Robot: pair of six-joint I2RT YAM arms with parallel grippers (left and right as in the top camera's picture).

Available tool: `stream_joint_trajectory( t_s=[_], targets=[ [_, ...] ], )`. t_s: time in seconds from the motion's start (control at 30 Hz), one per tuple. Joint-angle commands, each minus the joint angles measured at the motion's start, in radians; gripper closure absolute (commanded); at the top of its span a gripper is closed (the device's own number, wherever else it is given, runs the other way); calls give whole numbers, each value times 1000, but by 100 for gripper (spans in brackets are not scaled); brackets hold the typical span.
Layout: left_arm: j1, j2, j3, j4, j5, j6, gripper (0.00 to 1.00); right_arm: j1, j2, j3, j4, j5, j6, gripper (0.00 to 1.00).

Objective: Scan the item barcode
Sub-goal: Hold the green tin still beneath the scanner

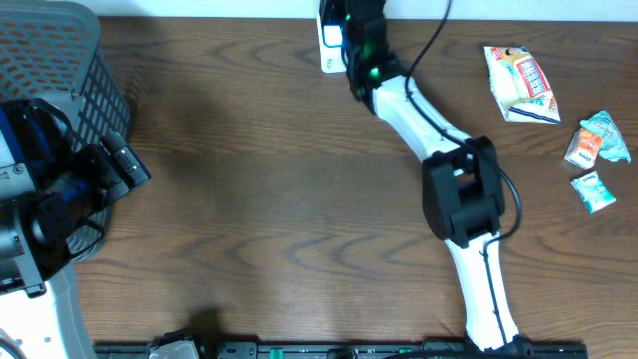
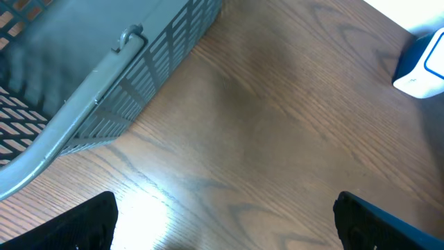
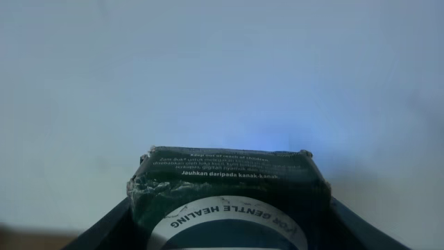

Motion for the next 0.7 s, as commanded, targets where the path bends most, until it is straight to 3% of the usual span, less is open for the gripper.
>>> stream_joint_trajectory(
  t_s=[0.0,0.4,0.67],
  targets=[
    [5,0,-9,-2,-10,-2,2,-1,29,3,-16,30,-88,57],
    [5,0,-9,-2,-10,-2,2,-1,31,3,-115,-56,-87,53],
    [5,0,-9,-2,-10,-2,2,-16,-26,4,-136,106,-89,52]
  ],
)
